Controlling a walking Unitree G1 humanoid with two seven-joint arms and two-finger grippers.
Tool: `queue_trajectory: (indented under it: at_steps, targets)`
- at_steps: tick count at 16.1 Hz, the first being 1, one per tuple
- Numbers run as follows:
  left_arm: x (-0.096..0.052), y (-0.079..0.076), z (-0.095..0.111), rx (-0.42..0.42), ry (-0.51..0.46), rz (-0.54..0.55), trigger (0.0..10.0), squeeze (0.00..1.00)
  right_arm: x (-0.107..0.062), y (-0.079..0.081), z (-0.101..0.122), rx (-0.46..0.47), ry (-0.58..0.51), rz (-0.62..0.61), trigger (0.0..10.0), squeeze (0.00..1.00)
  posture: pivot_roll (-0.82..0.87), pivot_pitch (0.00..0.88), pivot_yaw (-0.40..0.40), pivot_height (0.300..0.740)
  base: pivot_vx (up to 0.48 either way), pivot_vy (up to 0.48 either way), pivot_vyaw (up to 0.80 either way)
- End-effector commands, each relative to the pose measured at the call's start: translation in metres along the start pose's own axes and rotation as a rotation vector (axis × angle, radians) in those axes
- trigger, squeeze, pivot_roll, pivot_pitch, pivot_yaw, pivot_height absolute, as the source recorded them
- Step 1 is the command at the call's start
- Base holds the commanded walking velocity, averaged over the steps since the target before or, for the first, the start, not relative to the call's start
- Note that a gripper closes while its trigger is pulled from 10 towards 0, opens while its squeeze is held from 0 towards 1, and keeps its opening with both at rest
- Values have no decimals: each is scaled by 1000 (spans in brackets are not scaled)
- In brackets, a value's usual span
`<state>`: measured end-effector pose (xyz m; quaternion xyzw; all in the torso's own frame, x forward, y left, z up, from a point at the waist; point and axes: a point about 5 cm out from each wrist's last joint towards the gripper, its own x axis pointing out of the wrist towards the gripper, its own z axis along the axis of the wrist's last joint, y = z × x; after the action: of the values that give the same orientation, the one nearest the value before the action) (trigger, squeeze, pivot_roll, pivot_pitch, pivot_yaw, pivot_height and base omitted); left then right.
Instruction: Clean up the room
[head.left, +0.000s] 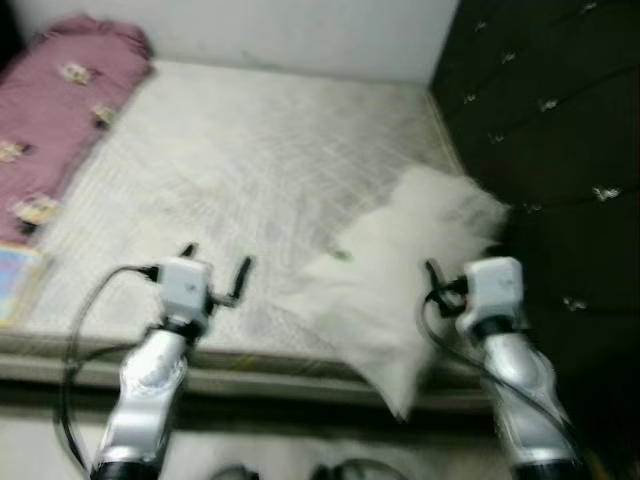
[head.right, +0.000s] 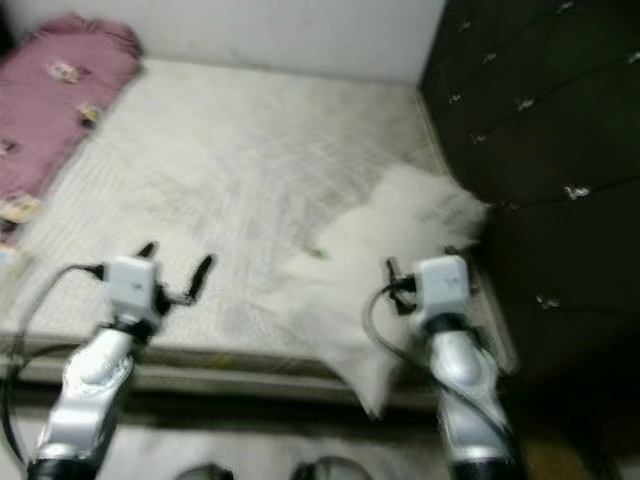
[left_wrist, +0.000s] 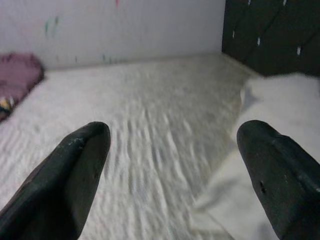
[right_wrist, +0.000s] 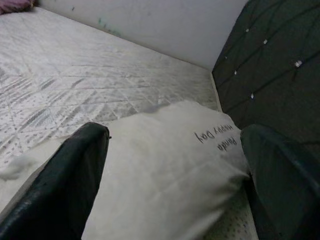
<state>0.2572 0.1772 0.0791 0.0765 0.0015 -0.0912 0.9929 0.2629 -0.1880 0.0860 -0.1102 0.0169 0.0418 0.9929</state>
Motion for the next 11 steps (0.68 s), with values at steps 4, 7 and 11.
queue_trajectory:
  at_steps: [4,7,11]
  targets:
    - [4,-1,6,8,-23,5,10000,0,1,-6,4,-12,-13,-14,10000,0,-70,44,-40,740,0,-347,0]
    - [4,0,6,-12,-30,9,10000,0,0,-6,4,-11,-13,-17,10000,0,-71,44,-39,740,0,0,0]
    - [4,0,6,-20,-28,4,10000,0,0,-6,4,-7,-15,-17,10000,0,-70,43,-38,740,0,0,0]
